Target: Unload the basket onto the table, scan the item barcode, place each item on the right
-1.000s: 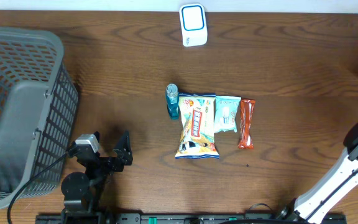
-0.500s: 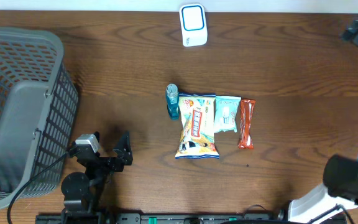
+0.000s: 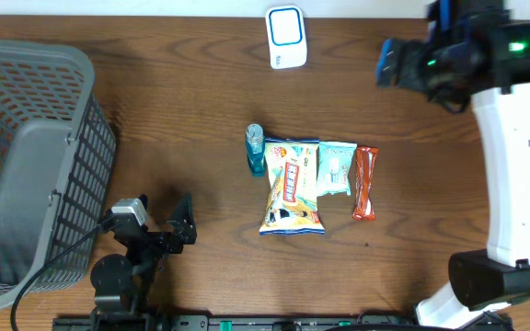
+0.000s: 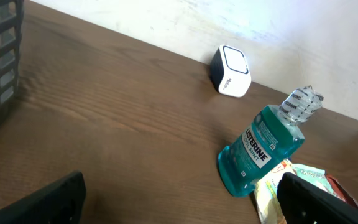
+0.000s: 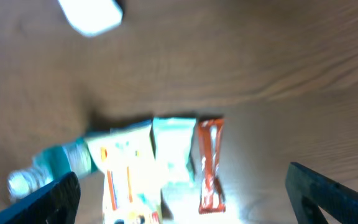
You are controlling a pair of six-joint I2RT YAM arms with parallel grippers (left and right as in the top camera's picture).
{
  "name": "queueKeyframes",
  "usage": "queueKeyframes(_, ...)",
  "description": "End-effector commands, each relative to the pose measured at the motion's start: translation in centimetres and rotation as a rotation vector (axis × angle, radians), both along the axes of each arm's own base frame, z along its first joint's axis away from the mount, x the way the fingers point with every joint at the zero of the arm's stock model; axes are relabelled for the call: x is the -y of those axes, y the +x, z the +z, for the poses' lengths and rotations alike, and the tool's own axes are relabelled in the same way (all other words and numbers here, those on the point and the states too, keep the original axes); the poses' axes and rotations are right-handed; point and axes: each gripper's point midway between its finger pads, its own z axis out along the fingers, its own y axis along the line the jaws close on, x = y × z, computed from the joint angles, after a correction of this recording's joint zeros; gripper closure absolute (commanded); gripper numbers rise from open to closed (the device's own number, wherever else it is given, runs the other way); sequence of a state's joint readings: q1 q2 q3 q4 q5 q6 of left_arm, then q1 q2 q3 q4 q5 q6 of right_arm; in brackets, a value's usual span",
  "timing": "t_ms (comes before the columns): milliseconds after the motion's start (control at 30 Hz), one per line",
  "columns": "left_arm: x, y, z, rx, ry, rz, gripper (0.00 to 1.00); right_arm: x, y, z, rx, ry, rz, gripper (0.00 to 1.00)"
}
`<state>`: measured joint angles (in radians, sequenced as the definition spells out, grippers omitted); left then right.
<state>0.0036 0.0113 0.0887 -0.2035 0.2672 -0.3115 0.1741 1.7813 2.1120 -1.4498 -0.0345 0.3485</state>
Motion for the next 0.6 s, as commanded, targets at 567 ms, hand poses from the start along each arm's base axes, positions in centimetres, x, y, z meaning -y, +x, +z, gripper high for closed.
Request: queueKeyframes(567, 0.3, -0.1, -1.3, -0.039, -0.003, -0.013, 0.02, -8.3, -2.2, -18.2, -0.061, -0.456, 0.226, 0.05)
